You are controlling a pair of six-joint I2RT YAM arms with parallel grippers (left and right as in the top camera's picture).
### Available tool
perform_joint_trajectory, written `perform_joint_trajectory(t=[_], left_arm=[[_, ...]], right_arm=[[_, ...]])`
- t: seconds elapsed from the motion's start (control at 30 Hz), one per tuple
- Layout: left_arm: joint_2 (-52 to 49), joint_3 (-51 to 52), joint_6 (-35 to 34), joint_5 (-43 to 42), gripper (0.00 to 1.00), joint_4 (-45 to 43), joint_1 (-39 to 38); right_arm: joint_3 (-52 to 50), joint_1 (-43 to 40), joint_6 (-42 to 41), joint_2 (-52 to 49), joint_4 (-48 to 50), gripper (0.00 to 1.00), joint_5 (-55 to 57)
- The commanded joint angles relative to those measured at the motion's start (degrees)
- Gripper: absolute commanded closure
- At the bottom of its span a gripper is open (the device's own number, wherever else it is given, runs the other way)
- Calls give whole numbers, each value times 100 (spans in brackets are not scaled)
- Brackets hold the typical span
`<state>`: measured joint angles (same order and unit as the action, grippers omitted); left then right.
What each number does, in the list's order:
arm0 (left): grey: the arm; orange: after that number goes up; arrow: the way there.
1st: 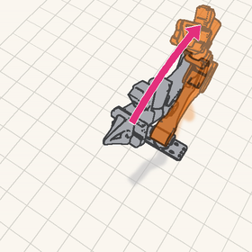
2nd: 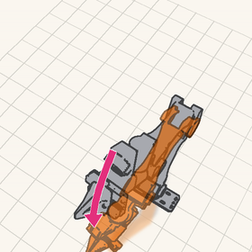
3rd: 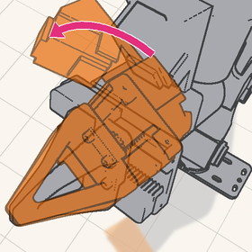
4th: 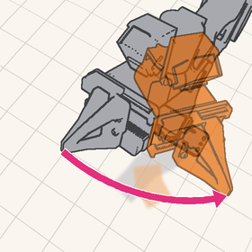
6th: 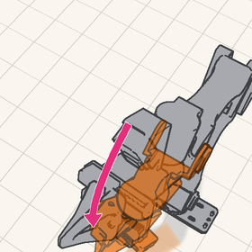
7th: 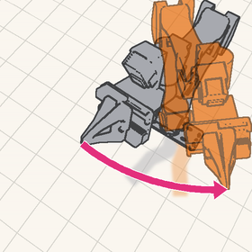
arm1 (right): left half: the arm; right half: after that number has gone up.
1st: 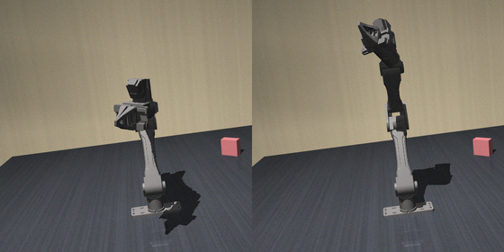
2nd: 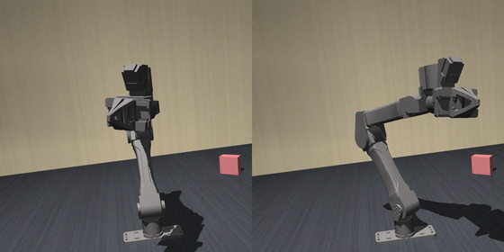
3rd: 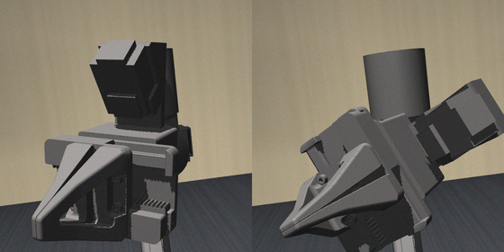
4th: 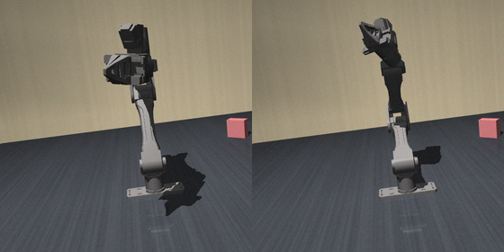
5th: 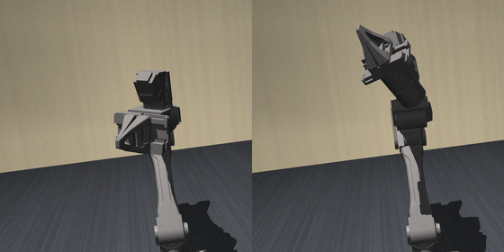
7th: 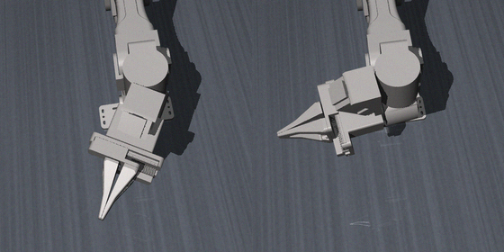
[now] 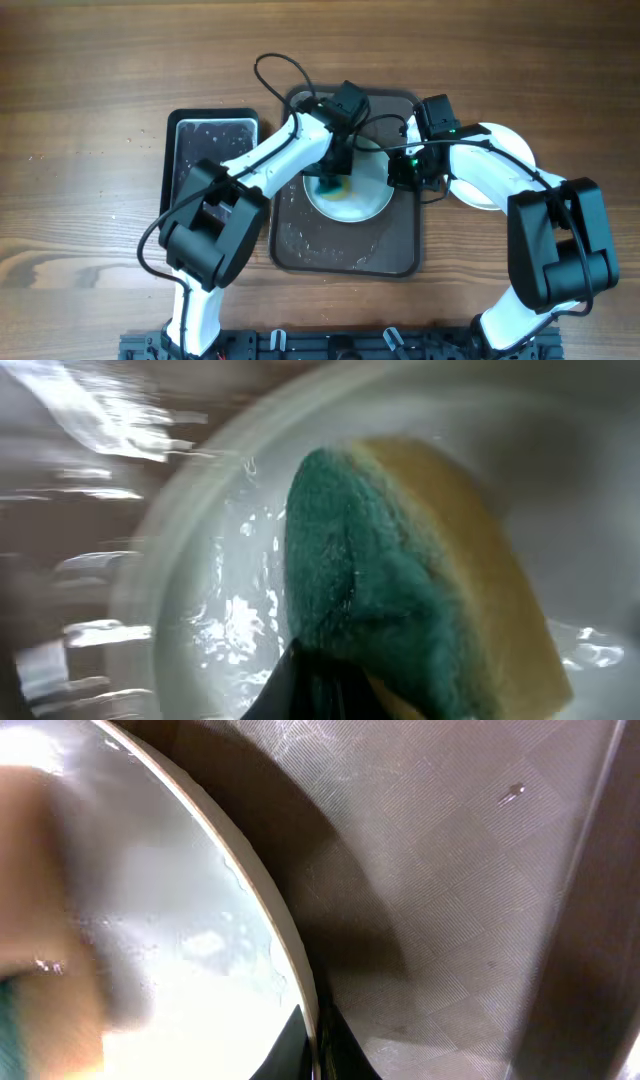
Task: Clean dirty plates on tray and stack at the side
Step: 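Scrub the plate with the sponge while the right gripper holds its rim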
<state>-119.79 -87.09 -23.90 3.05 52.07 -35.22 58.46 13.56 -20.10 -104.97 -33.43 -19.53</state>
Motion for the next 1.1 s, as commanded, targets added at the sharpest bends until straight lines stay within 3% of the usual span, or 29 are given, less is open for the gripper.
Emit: perform_joint_trajectory(t=[0.0, 0.1, 0.23, 0.3, 0.37, 0.73, 0.83, 0.87, 1.07], left_arm=[[-127, 103, 142, 1952, 96, 229, 317], [-129, 103, 164, 1200, 96, 188, 295], [-179, 105, 164, -1869, 96, -470, 243], [-225, 105, 157, -2981, 96, -898, 151], [-247, 105, 157, -3405, 96, -1132, -2], [-387, 105, 162, -3215, 96, -922, -468], [-387, 105, 157, -2184, 96, -466, -269], [-387, 105, 157, -1491, 96, -197, -129], [-308, 105, 63, 319, 96, 396, 306]], right_arm=[[-7, -39, -87, -232, -76, 96, 363], [-7, -39, -87, -232, -76, 96, 363], [-7, -39, -87, -229, -94, 96, 363], [-7, -39, -87, -229, -105, 96, 363], [-7, -39, -85, -229, -122, 96, 365], [-7, -39, -81, -229, -181, 96, 363], [-7, -39, -81, -229, -179, 96, 363], [-7, -39, -83, -229, -179, 96, 363], [-7, -39, -83, -229, -177, 96, 363]])
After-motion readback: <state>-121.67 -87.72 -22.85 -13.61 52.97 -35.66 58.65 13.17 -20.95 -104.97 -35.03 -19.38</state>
